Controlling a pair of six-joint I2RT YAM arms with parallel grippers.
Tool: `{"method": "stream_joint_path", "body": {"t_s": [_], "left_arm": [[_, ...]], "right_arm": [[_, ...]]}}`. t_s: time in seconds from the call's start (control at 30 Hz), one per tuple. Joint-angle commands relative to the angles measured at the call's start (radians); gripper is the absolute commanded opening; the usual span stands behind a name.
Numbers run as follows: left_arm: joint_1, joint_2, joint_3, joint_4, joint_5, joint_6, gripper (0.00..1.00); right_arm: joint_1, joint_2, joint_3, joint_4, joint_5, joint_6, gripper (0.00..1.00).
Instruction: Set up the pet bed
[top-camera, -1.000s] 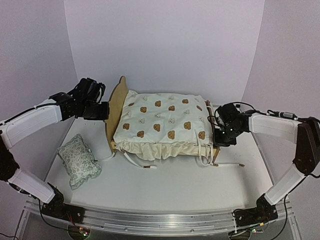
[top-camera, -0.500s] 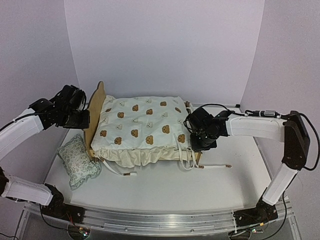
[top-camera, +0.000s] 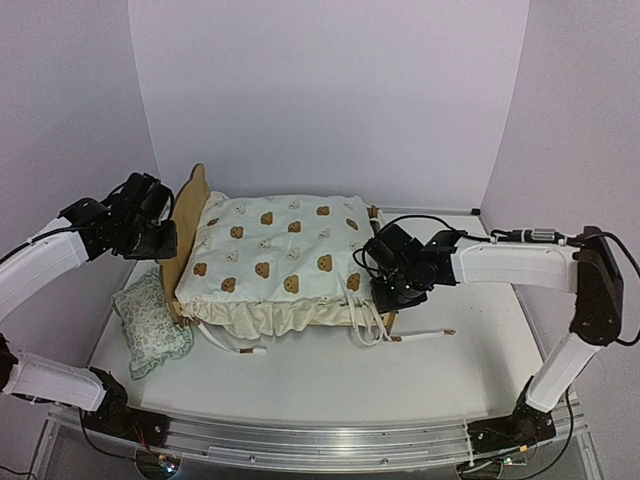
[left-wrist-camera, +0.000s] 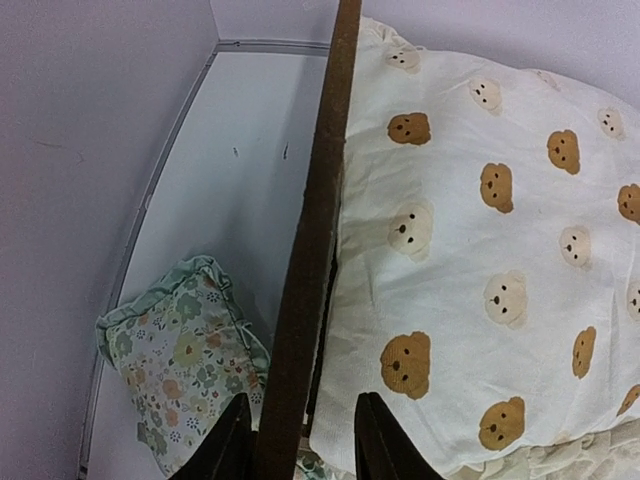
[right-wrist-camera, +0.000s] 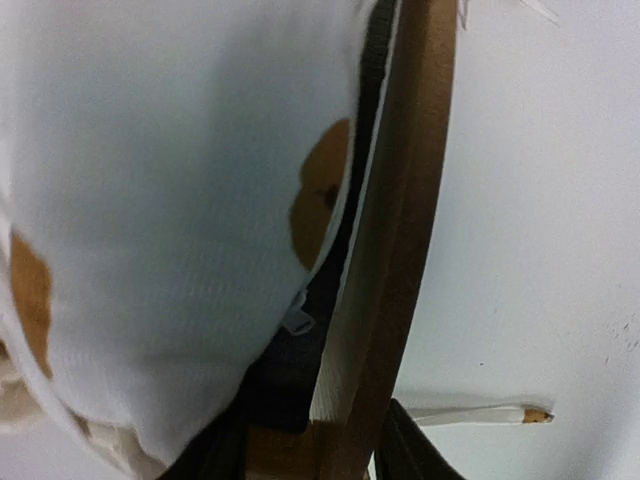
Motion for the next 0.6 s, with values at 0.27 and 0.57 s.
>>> {"method": "stream_joint_path", "body": {"t_s": [0.27,0.57], "left_arm": [[-0.014,0.05,0.266,0.062,0.025,0.097,0.63],[-0.023,0.185,0.549,-0.026,0.144,0.181,0.65]], "right_arm": [[-0.085,-0.321,-0.157,-0.011,-0.079,-0.169,0.73],[-0.089,-0.46,-0.322,-0.01,-0.343,-0.269,0.7]]}}
